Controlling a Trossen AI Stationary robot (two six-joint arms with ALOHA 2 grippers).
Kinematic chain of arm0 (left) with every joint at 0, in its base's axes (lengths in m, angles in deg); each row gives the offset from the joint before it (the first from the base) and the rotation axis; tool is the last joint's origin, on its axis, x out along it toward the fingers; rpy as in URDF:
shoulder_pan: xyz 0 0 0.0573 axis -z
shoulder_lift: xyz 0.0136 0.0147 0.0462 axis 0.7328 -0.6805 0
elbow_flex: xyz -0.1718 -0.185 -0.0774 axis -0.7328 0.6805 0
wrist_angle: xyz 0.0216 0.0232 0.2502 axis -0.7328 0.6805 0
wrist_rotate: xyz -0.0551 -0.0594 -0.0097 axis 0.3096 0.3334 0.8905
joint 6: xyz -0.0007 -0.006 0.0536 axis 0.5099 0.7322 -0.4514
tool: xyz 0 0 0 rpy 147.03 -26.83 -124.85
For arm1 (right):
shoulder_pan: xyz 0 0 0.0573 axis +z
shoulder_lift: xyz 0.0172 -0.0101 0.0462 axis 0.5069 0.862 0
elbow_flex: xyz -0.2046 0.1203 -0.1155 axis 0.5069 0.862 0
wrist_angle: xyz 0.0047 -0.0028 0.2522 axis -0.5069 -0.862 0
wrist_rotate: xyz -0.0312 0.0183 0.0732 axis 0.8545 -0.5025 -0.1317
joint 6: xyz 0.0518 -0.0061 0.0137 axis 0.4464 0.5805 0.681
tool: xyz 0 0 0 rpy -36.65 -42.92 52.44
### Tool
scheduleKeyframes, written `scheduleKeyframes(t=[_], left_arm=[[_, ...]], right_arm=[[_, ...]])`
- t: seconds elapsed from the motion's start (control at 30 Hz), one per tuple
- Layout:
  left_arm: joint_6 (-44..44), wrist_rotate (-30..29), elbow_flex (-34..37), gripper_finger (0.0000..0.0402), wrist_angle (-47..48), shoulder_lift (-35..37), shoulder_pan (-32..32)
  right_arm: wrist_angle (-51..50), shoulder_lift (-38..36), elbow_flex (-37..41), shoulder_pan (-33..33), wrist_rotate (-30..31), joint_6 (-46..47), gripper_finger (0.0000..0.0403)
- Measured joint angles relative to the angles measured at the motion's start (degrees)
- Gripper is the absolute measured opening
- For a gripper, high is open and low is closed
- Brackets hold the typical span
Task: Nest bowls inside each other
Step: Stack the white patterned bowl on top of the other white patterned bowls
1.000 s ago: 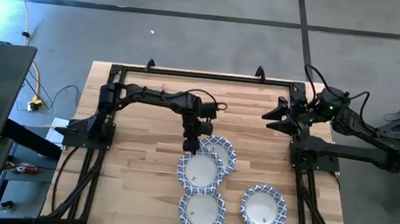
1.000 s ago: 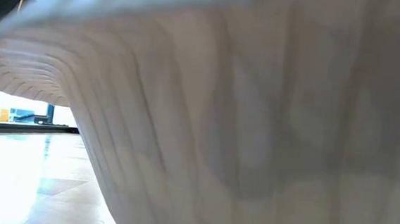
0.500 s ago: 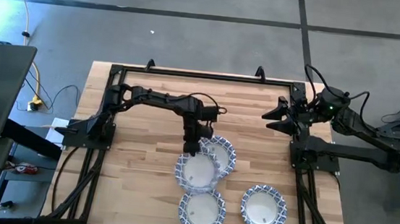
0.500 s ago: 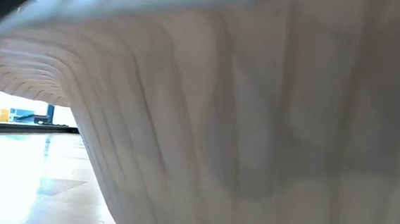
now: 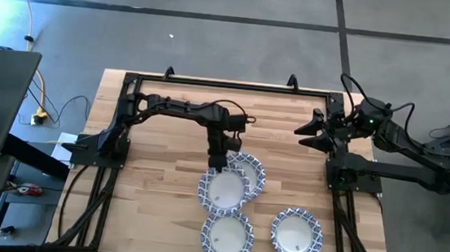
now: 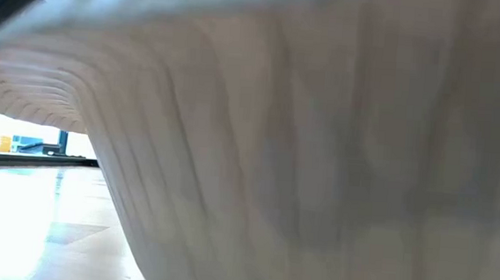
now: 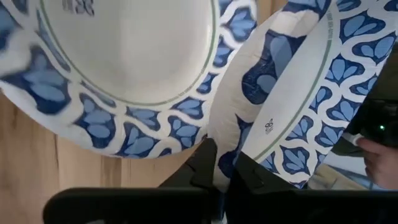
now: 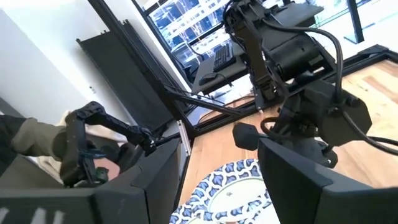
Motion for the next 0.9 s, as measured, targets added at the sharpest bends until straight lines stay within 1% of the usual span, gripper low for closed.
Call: scheduleKeyframes(t=[0.23,0.4,0.47,0.6,0.9], left_arm=[[2.4,-0.82,-5.83,0.0007,0.54,0.01,-2.41],[7.53,-5.42,-9.22,0.0007,0.55,0.05,-4.29],[9.74,-6.75,-9.68,0.0007,0.53,0.05,-4.95],[13.29,-7.17,-9.69,0.0007,0.62,0.05,-5.5],[19.05,-9.27,-9.82,0.0007,-0.14,-1.52,-3.38]], right_arm=[[0.0,0.04,0.0,0.0,0.82,-0.29,0.0206],[0.0,0.04,0.01,0.0,0.84,-0.37,0.0206],[0.0,0.06,0.0,0.0,0.84,-0.5,0.0206],[0.02,0.06,0.01,0.0,0.82,-0.9,0.0206],[0.03,0.04,0.0,0.0,0.82,-1.82,0.0206]])
